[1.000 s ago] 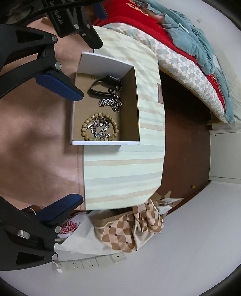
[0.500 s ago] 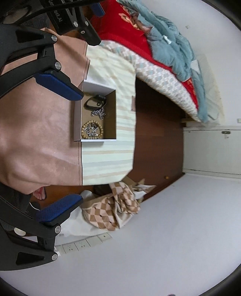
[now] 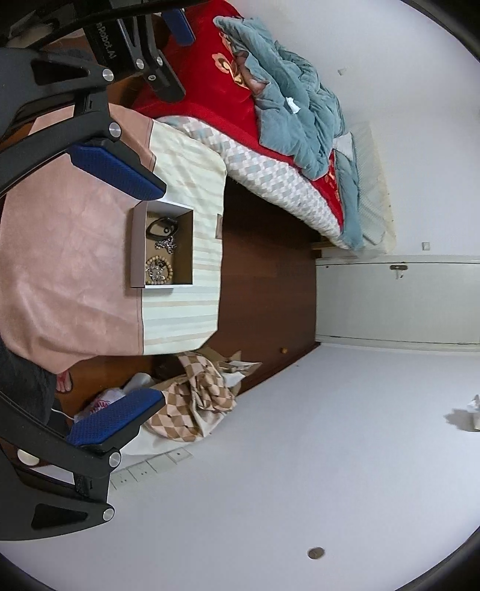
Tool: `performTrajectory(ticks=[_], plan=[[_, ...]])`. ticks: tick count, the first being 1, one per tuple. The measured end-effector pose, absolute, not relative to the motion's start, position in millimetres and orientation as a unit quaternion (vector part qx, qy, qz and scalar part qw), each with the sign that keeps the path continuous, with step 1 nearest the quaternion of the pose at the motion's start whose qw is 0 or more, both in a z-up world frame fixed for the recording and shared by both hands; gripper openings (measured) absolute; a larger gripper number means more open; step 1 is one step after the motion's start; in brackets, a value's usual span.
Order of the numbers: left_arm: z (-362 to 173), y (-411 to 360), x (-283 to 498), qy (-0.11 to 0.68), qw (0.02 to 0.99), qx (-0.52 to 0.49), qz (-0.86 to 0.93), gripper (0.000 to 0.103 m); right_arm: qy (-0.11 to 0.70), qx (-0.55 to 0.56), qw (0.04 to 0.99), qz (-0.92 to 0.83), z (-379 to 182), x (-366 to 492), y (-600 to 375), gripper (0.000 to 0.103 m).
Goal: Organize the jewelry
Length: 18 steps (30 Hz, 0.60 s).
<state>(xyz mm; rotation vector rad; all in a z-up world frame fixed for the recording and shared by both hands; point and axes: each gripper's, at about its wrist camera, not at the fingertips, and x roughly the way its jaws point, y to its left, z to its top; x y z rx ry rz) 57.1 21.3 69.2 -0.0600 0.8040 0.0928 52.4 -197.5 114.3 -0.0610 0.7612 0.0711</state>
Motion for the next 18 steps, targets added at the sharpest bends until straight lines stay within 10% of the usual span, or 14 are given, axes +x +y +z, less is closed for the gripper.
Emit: performTrajectory(ticks=[18], plan=[[67.3, 11.3, 73.7, 0.433, 0.899, -0.033, 0.048, 0.103, 0.401, -0.028, 0.915, 0.036, 122.2, 64.6, -199.6, 0.103]])
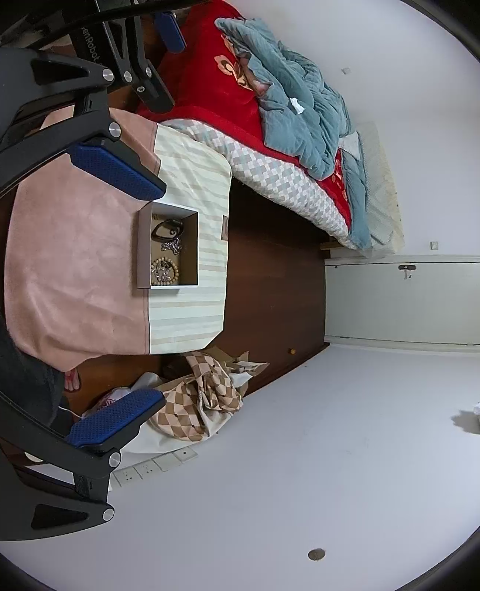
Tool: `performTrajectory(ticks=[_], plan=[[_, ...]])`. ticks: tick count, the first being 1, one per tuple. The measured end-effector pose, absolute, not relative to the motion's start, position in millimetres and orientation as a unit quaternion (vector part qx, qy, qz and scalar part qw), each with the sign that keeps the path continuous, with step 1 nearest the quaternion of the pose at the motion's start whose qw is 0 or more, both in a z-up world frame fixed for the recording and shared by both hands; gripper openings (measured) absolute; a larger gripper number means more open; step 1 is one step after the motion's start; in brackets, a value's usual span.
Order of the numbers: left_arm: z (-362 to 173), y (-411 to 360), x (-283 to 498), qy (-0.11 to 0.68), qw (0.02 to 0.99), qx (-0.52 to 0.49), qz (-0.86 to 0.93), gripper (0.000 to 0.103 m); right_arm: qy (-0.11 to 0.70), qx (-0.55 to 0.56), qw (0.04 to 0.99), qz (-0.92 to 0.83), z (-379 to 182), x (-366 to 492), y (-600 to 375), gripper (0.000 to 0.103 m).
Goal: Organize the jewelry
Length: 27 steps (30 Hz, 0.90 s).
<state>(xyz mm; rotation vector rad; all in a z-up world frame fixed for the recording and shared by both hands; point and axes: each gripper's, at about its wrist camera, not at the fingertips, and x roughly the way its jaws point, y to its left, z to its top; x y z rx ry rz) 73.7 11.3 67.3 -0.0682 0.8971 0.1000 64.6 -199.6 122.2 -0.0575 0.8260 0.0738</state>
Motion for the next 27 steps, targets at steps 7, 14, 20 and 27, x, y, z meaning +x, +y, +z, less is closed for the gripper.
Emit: performTrajectory(ticks=[7, 14, 20, 27], plan=[[54.4, 15.5, 103.6, 0.451, 0.89, -0.033, 0.061, 0.103, 0.419, -0.033, 0.907, 0.031, 109.3, 102.6, -194.2, 0.103], [49.5, 18.5, 123.6, 0.464, 0.883, -0.029, 0.067, 0.103, 0.443, -0.031, 0.896, 0.028, 92.5, 131.9, -191.7, 0.103], [44.6, 16.4, 138.4, 0.478, 0.876, -0.03, 0.063, 0.103, 0.453, -0.03, 0.891, 0.021, 85.6, 146.9, -192.2, 0.103], [42.5, 12.9, 144.2, 0.483, 0.874, -0.027, 0.058, 0.103, 0.461, -0.037, 0.886, 0.014, 80.2, 153.9, -193.1, 0.103]])
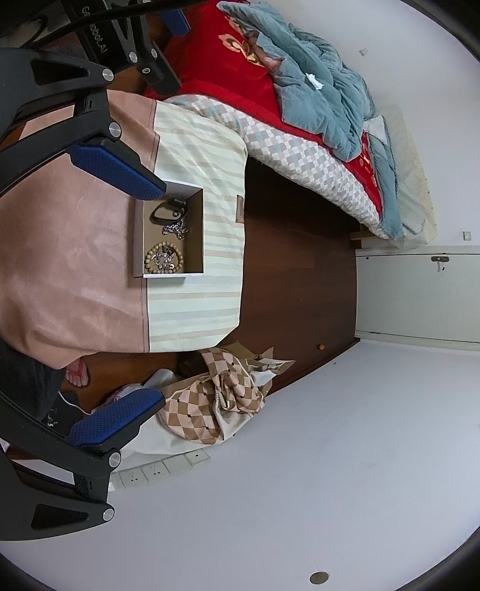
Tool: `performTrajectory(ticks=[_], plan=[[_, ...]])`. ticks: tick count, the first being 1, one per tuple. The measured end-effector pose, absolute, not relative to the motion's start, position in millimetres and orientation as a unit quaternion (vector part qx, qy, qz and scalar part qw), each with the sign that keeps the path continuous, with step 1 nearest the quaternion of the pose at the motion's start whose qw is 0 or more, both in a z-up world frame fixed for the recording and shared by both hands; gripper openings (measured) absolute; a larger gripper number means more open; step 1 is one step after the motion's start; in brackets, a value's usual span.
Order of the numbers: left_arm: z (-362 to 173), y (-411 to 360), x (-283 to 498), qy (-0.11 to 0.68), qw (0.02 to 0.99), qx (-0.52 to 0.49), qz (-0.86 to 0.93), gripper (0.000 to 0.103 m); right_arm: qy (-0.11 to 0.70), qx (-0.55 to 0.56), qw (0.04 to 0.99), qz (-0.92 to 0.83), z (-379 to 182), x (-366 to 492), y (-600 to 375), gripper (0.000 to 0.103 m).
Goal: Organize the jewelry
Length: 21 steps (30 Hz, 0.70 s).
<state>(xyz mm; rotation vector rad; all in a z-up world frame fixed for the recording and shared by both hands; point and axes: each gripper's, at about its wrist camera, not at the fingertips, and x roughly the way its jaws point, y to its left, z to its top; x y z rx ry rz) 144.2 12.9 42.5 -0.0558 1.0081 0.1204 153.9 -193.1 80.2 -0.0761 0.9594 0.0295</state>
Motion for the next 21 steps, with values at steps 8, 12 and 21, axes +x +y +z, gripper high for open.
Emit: performTrajectory(ticks=[8, 12, 21], plan=[[43.9, 13.4, 143.2, 0.48, 0.875, -0.027, 0.051, 0.103, 0.465, -0.038, 0.885, 0.014, 79.5, 153.8, -194.2, 0.103], [44.5, 14.1, 143.4, 0.48, 0.876, -0.028, 0.053, 0.103, 0.463, -0.037, 0.885, 0.016, 80.0, 152.9, -193.5, 0.103], [44.6, 13.6, 142.8, 0.48, 0.875, -0.026, 0.052, 0.103, 0.463, -0.037, 0.885, 0.017, 80.2, 151.6, -192.4, 0.103]])
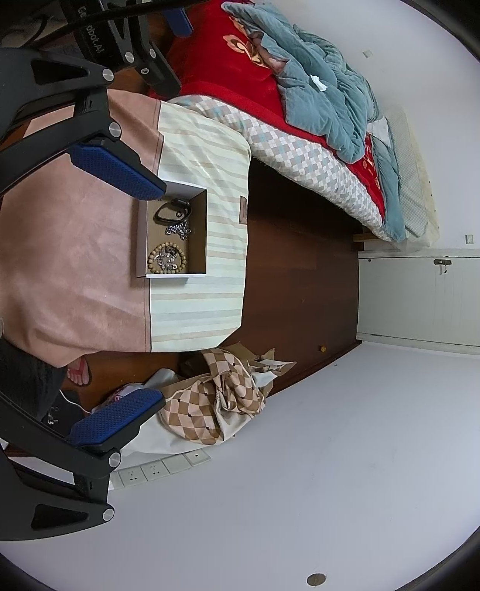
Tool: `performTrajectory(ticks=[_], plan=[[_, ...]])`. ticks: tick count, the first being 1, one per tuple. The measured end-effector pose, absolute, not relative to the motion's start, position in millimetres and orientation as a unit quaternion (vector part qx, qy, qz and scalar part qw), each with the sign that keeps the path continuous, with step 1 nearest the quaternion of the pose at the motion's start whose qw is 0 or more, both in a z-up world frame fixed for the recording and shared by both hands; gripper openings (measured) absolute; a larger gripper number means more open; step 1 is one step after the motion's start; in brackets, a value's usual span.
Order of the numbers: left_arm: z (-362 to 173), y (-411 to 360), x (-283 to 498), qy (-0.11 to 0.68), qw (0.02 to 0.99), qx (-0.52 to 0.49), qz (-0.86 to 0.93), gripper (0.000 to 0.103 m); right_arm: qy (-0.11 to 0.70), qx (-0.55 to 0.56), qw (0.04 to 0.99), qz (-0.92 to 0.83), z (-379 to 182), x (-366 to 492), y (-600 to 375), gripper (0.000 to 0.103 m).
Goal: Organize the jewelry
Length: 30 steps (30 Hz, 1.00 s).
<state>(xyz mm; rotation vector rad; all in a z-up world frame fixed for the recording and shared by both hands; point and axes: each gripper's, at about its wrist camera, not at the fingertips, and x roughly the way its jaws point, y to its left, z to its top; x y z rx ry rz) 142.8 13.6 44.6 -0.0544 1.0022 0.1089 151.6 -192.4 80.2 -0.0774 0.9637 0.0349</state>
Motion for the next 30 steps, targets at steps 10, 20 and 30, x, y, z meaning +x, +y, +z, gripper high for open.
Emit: performTrajectory(ticks=[10, 20, 30], plan=[[42.5, 14.4, 138.9, 0.479, 0.876, -0.025, 0.053, 0.103, 0.464, -0.037, 0.885, 0.018, 79.7, 150.4, -193.4, 0.103], [39.7, 16.1, 136.2, 0.483, 0.874, -0.026, 0.053, 0.103, 0.466, -0.04, 0.884, 0.018, 77.0, 146.7, -195.0, 0.103], [36.9, 16.1, 135.7, 0.484, 0.873, -0.026, 0.053, 0.103, 0.469, -0.042, 0.882, 0.018, 73.0, 144.8, -194.9, 0.103]])
